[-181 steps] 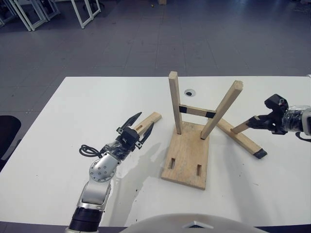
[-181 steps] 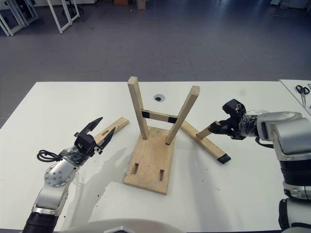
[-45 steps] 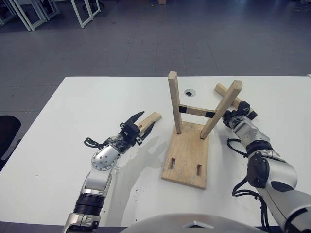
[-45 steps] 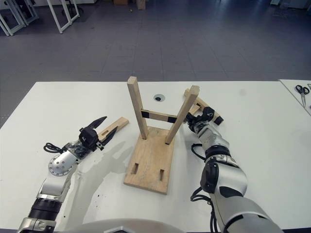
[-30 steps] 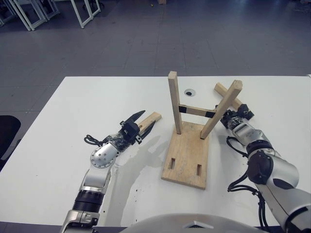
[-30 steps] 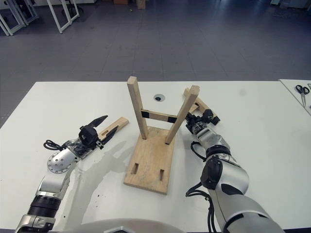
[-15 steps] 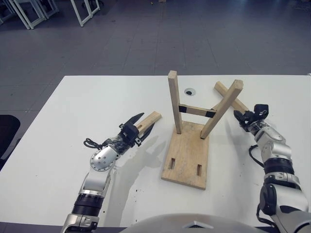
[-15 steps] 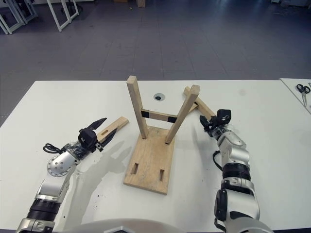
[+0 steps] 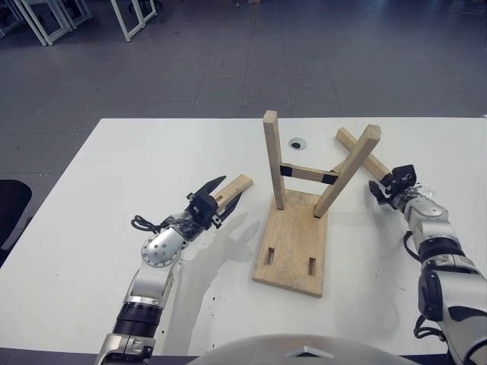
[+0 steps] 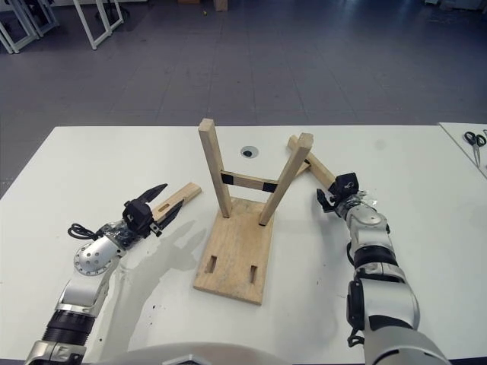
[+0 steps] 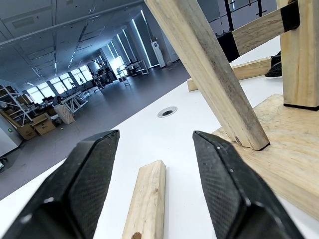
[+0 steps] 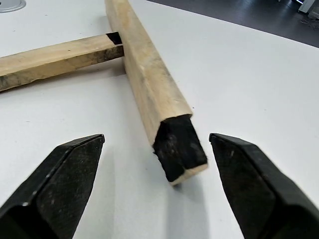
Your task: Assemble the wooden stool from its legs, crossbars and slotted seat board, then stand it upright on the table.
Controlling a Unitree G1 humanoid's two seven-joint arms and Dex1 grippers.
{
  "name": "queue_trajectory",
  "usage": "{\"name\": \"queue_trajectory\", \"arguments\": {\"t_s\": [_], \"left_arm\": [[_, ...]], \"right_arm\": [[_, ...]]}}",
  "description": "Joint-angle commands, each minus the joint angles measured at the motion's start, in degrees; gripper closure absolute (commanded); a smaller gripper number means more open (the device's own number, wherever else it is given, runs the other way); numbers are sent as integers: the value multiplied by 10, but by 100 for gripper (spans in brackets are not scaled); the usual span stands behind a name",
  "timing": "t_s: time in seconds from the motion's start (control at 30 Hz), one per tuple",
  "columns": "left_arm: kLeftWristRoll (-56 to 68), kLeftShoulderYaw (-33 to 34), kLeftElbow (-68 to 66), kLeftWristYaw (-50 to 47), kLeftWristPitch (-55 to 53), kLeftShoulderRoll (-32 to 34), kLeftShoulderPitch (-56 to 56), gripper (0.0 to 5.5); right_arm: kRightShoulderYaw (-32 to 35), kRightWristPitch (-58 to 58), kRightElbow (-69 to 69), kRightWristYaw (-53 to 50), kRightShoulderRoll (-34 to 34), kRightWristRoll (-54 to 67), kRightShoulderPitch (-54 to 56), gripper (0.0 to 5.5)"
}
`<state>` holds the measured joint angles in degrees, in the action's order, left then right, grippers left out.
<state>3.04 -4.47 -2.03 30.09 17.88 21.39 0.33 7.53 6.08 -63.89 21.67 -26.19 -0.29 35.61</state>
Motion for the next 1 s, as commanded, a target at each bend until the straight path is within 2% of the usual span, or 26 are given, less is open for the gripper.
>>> {"name": "queue_trajectory", "arguments": {"t_s": [0.03, 0.4, 0.6, 0.73, 0.83, 1.0], "left_arm": [[-3, -3, -10, 7, -5, 6, -12, 279], [-5, 0, -9, 6, -5, 5, -10, 279], [-5, 5, -15, -2, -4, 3, -17, 279], [7, 36, -32, -10, -7, 17, -37, 279], [6, 43, -37, -12, -5, 17, -41, 279], [-1, 28, -22, -17, -7, 2, -24, 279]], "right_arm": [[-17, 30, -49, -17, 15, -21, 23, 221], [-11, 65, -76, -58, 43, -15, 45, 432], [14, 76, -64, -67, 36, 7, 46, 452], [48, 83, 20, -31, 26, 53, 29, 456], [71, 44, 126, -5, 32, 102, -2, 457], [87, -47, 218, 13, 45, 156, -36, 457]]}}
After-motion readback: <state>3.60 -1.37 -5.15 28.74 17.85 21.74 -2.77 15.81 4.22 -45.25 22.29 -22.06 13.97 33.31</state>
